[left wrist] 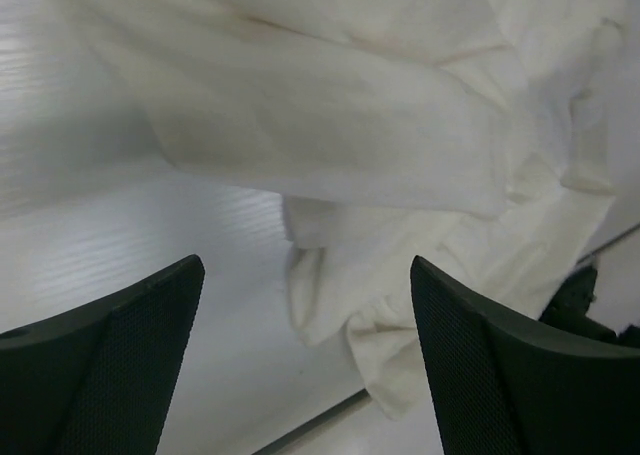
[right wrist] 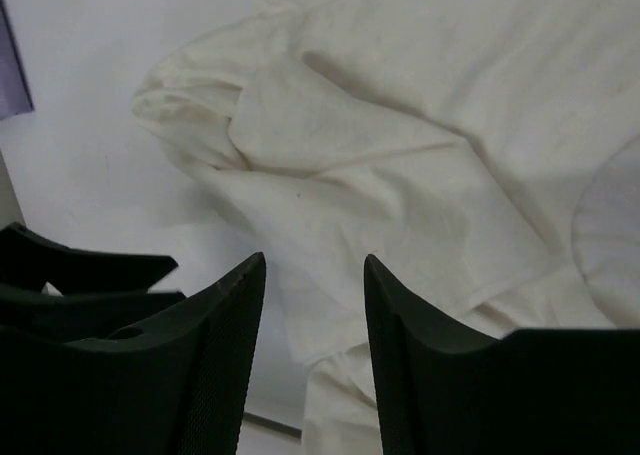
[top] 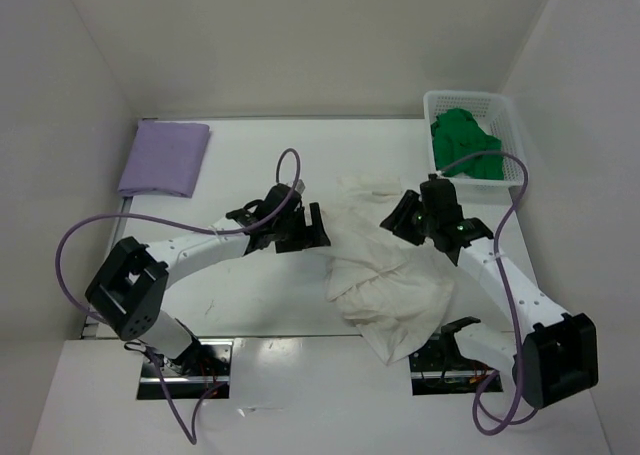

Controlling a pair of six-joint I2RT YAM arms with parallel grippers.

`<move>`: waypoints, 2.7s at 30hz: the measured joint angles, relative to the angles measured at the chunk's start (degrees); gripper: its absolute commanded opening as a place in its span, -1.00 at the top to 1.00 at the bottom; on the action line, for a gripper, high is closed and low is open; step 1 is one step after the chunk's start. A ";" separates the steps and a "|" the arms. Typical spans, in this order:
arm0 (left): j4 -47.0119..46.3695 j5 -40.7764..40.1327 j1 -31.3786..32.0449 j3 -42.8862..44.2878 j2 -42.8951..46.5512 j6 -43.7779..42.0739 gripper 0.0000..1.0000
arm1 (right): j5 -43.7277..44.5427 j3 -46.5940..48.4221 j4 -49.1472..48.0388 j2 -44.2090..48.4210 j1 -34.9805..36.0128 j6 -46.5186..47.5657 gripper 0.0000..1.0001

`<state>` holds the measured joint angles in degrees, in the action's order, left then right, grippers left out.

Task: Fold and stack the t-shirts
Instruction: Move the tshirt to the center of the board, then flatten out the tshirt

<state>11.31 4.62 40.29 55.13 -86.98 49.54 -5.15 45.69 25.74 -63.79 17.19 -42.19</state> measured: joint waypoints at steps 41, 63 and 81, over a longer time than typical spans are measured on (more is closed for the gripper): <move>-8.00 11.13 -12.83 -3.26 -10.32 0.44 -0.04 | -1.09 -9.81 -3.10 -0.04 -0.22 -5.88 0.51; -7.17 7.72 -14.64 1.40 -8.07 2.08 1.00 | 0.94 -8.98 -3.15 -0.09 -0.22 -6.16 -0.03; 1.77 12.66 -38.75 -3.02 6.67 -6.32 1.00 | 9.07 20.24 -8.00 -35.56 -0.20 3.19 -0.13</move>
<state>13.08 17.28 1.54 52.12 -80.31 43.22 3.92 65.93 17.74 -99.35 16.99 -39.00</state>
